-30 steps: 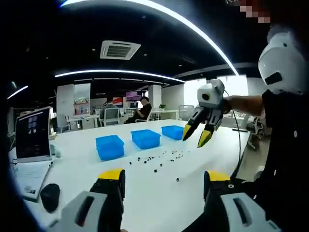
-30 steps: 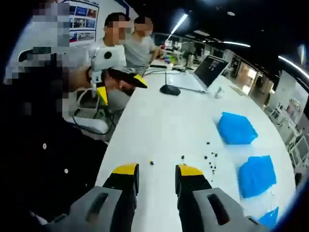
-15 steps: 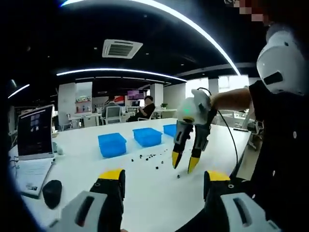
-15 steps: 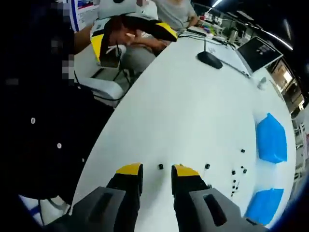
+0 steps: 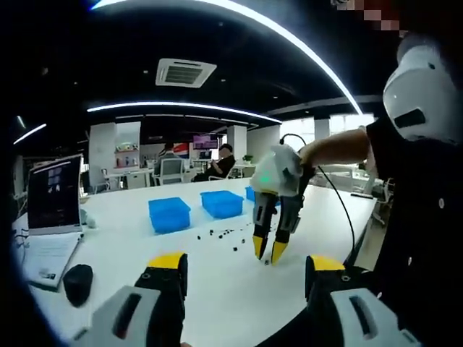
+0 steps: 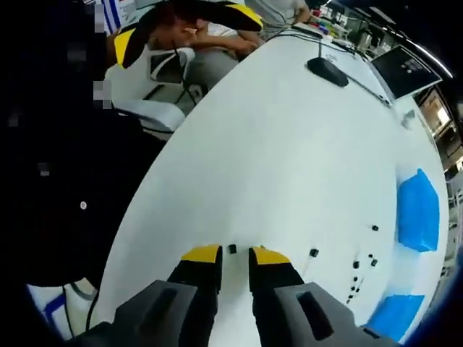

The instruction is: Pick up the resistors one by one and place each resistor into its matching bin, sorting the parts by color and model until every resistor is separated into the correct bin for its type

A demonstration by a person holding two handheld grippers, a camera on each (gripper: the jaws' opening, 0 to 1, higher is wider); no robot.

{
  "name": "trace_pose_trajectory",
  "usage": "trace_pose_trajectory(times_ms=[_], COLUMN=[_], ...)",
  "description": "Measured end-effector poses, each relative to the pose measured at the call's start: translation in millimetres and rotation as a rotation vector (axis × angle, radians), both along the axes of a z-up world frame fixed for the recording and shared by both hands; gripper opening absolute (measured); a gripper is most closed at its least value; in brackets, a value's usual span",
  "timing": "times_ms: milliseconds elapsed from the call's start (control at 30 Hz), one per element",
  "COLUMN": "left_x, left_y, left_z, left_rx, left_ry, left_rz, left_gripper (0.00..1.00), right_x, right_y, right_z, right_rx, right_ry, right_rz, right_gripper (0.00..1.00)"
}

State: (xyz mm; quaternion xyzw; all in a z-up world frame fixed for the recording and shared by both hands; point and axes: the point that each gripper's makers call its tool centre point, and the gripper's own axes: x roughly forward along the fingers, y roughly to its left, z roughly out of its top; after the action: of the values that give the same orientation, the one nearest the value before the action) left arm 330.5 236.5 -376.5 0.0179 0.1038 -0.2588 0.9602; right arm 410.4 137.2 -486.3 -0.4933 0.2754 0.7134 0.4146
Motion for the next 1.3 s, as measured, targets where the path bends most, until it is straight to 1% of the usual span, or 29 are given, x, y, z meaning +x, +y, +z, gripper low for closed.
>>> trace_pose_trajectory(times_ms=[67, 200, 233, 367, 433, 567, 733, 800, 867, 967, 1000, 1067, 1100, 1133, 1167, 1200, 1233, 1300], left_x=[-0.1, -0.1, -0.2, -0.3, 0.1, 1.6, 5.3, 7.2, 9.1, 15.3, 15.9, 20.1, 21.5, 22.6, 23.3, 24.2, 24.9, 26.0], left_y=[0.2, 0.1, -0.1, -0.1, 0.4, 0.4, -2.2, -3.3, -3.0, 1.3, 1.9, 5.5, 7.1, 8.5, 10.1, 11.8, 13.3, 15.1], left_z=[-1.0, -1.4, -1.4, -3.2, -3.5, -0.1, -4.3, -0.7, 3.0, 7.6, 7.9, 12.7, 15.9, 19.1, 21.4, 23.7, 25.5, 27.7], left_rx=[0.003, 0.0, -0.001, -0.005, -0.007, -0.015, -0.012, -0.022, -0.032, -0.058, -0.06, -0.072, -0.076, -0.084, -0.092, -0.099, -0.104, -0.111], left_ry=[0.002, 0.002, 0.001, 0.004, 0.004, -0.009, -0.005, -0.015, -0.029, -0.051, -0.053, -0.073, -0.085, -0.097, -0.102, -0.111, -0.118, -0.127], left_rz=[0.001, 0.004, 0.004, 0.004, 0.005, 0.007, 0.002, 0.004, 0.011, 0.046, 0.05, 0.079, 0.092, 0.104, 0.115, 0.127, 0.139, 0.153], left_gripper=[0.67, 0.67, 0.67, 0.67, 0.67, 0.67, 0.67, 0.67, 0.67, 0.67, 0.67, 0.67, 0.67, 0.66, 0.66, 0.66, 0.66, 0.66], right_x=[-1.3, 1.1, 2.0, 0.9, 1.3, 4.0, 9.5, 17.0, 22.4, 31.8, 33.1, 42.9, 44.4, 48.5, 50.5, 48.7, 48.9, 50.1], right_y=[0.2, 1.7, 2.2, 1.7, 1.7, 1.5, 4.6, 2.6, 0.6, -5.5, -6.4, -16.7, -21.5, -26.3, -31.2, -34.9, -41.6, -51.2], right_z=[-2.4, -2.5, -2.9, -3.5, -3.4, -1.4, 19.0, 34.8, 46.8, 75.0, 77.7, 99.6, 107.2, 116.1, 124.8, 134.0, 145.5, 162.3], right_rx=[-0.011, -0.011, -0.008, -0.003, -0.001, 0.02, 0.136, 0.206, 0.267, 0.428, 0.446, 0.588, 0.641, 0.71, 0.777, 0.843, 0.927, 1.045], right_ry=[0.009, -0.007, -0.016, -0.067, -0.074, -0.06, 0.002, 0.01, 0.021, 0.054, 0.058, 0.072, 0.076, 0.094, 0.125, 0.152, 0.159, 0.13], right_rz=[-0.001, 0.004, 0.006, 0.036, 0.04, -0.003, -0.126, -0.189, -0.244, -0.38, -0.396, -0.523, -0.555, -0.603, -0.652, -0.683, -0.722, -0.773], right_gripper=[0.15, 0.1, 0.08, 0.07, 0.07, 0.07, 0.07, 0.07, 0.07, 0.07, 0.07, 0.07, 0.07, 0.07, 0.07, 0.07, 0.07, 0.07])
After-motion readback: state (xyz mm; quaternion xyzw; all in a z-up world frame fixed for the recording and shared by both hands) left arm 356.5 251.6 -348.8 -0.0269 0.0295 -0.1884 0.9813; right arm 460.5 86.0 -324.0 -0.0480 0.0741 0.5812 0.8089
